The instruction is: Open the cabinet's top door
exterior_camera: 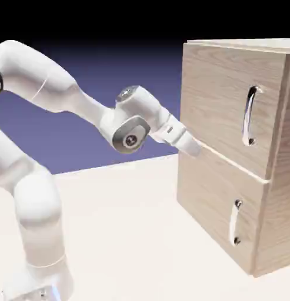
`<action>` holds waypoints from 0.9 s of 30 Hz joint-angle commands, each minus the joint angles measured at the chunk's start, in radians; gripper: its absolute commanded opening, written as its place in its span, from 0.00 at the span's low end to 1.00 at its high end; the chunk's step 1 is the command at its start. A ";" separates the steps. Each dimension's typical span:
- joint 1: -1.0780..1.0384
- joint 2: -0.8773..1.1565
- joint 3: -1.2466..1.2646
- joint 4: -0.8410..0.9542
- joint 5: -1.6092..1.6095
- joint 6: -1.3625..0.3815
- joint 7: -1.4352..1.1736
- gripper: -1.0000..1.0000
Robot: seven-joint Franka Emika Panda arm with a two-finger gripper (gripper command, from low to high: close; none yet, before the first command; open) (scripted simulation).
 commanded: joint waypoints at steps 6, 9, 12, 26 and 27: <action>0.083 -0.038 -0.099 0.047 -0.261 -0.006 0.189 1.00; 0.125 -0.057 -0.149 0.070 -0.391 -0.009 0.284 1.00; 0.166 -0.076 -0.199 0.093 -0.522 -0.013 0.379 1.00; 0.360 -0.164 -0.430 0.202 -1.131 -0.027 0.821 1.00; 0.374 -0.170 -0.447 0.210 -1.174 -0.028 0.852 1.00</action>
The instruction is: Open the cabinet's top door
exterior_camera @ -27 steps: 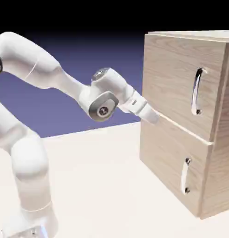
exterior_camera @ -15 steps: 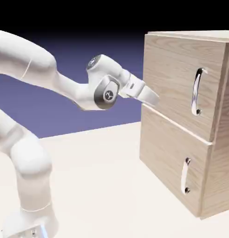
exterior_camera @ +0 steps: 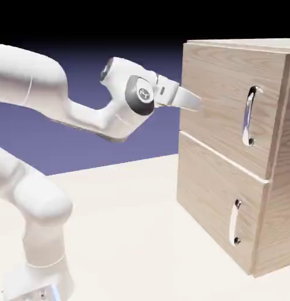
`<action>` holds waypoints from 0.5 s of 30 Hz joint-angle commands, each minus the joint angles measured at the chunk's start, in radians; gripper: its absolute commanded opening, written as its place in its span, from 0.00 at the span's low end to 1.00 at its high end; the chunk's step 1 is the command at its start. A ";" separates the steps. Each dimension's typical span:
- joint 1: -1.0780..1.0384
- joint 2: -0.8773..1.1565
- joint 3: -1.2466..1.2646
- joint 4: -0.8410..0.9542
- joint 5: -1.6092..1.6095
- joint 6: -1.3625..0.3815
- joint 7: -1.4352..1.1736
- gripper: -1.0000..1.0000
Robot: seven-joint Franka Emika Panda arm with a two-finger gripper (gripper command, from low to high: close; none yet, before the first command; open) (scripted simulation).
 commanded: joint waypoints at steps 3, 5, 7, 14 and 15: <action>0.042 -0.019 -0.050 0.023 -0.131 -0.003 0.095 1.00; 0.069 -0.032 -0.083 0.039 -0.218 -0.005 0.158 1.00; 0.097 -0.044 -0.116 0.054 -0.304 -0.007 0.221 1.00; 0.194 -0.088 -0.232 0.109 -0.609 -0.015 0.442 1.00; 0.208 -0.095 -0.248 0.117 -0.652 -0.016 0.474 1.00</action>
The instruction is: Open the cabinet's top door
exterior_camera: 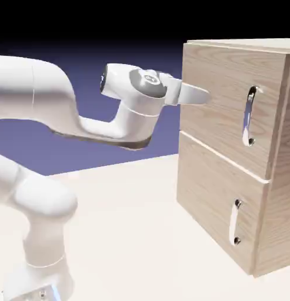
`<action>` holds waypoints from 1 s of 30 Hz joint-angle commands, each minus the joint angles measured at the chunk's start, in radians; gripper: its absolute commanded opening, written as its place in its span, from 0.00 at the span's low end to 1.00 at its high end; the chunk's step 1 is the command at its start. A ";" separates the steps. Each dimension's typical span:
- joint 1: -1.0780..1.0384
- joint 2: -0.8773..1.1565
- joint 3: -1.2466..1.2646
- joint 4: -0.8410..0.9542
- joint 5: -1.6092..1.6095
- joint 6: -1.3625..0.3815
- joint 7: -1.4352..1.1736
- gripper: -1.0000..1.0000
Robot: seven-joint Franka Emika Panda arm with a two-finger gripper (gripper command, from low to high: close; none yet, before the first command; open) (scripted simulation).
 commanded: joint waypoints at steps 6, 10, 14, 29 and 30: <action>0.083 -0.038 -0.099 0.047 -0.261 -0.006 0.189 1.00; 0.138 -0.063 -0.166 0.078 -0.435 -0.011 0.316 1.00; 0.194 -0.088 -0.232 0.109 -0.609 -0.015 0.442 1.00; 0.464 -0.100 -0.465 0.283 -1.015 -0.047 0.734 1.00; 0.498 -0.090 -0.485 0.307 -1.018 -0.053 0.736 1.00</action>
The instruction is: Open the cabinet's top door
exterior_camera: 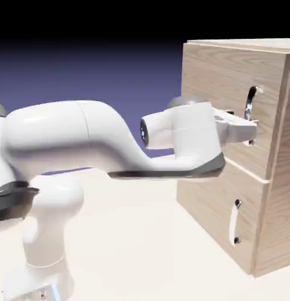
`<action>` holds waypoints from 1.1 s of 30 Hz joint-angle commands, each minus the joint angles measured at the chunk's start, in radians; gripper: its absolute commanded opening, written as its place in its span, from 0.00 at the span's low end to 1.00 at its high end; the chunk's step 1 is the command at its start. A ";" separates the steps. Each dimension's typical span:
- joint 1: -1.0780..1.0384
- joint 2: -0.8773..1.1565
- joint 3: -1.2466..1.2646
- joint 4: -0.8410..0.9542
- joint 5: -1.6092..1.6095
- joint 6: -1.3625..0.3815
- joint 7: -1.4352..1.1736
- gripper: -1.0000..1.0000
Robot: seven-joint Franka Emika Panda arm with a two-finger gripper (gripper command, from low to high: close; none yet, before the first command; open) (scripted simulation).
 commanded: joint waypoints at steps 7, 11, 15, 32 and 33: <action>-0.181 0.039 0.126 -0.129 0.039 -0.068 0.056 0.00; -0.326 0.043 0.237 -0.231 0.105 -0.121 0.057 0.00; -0.471 0.031 0.357 -0.331 0.189 -0.168 0.045 0.00; -0.979 -0.241 0.922 -0.721 0.804 -0.331 -0.181 0.00; -0.993 -0.264 0.950 -0.737 0.848 -0.340 -0.201 0.00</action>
